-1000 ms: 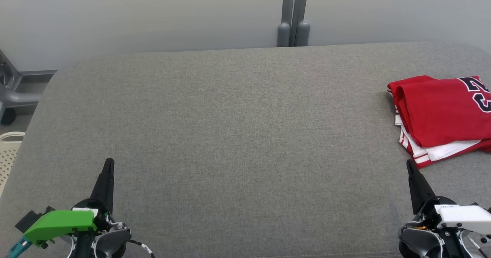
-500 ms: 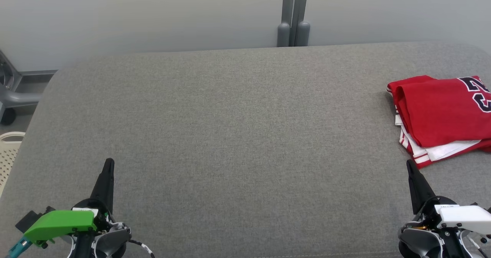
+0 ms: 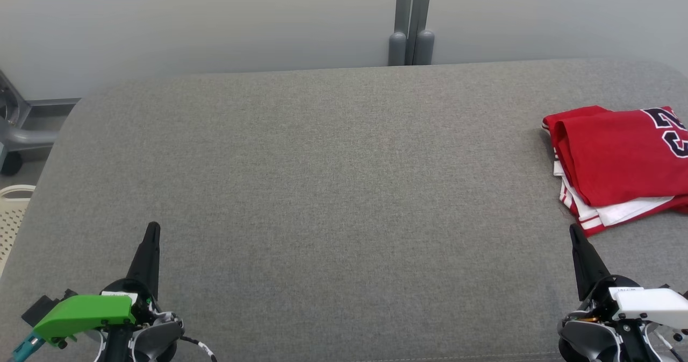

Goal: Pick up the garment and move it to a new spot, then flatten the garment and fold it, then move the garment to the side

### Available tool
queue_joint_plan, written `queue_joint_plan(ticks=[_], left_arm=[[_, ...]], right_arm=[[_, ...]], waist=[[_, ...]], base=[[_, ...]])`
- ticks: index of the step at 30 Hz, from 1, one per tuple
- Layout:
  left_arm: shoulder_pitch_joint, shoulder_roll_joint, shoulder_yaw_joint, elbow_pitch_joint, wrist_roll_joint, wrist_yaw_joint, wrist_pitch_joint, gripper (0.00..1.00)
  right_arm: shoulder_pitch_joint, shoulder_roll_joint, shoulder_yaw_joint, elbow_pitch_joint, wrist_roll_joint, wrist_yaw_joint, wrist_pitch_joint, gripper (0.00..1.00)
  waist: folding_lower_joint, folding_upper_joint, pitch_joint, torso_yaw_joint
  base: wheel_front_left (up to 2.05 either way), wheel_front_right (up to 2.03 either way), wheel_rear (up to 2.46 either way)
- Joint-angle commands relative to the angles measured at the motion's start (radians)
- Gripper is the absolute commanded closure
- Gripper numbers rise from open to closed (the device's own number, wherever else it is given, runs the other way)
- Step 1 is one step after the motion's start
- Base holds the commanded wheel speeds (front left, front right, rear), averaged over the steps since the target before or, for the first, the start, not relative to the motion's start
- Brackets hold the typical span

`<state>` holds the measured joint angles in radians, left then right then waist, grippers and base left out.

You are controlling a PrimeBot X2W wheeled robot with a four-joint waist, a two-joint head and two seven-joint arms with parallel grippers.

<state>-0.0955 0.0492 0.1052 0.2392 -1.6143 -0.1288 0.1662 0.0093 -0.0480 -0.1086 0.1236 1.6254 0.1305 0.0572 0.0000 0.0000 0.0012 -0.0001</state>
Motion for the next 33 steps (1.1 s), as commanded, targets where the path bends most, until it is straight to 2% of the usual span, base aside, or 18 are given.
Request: queue_joint_plan(ticks=[1, 33], left_arm=[[-0.016, 0.001, 0.003, -0.001, 0.0, -0.005, 0.003, 1.0], [-0.016, 0.001, 0.003, -0.002, 0.0, -0.005, 0.003, 1.0]], right_arm=[[0.006, -0.004, -0.001, -0.004, 0.002, 0.0, 0.003, 1.0], [0.006, -0.004, -0.001, -0.004, 0.002, 0.0, 0.003, 1.0]], waist=[[0.0, 0.0, 0.0, 0.0], [0.0, 0.0, 0.0, 0.0]], base=[[0.0, 0.0, 0.0], [0.0, 0.0, 0.0]])
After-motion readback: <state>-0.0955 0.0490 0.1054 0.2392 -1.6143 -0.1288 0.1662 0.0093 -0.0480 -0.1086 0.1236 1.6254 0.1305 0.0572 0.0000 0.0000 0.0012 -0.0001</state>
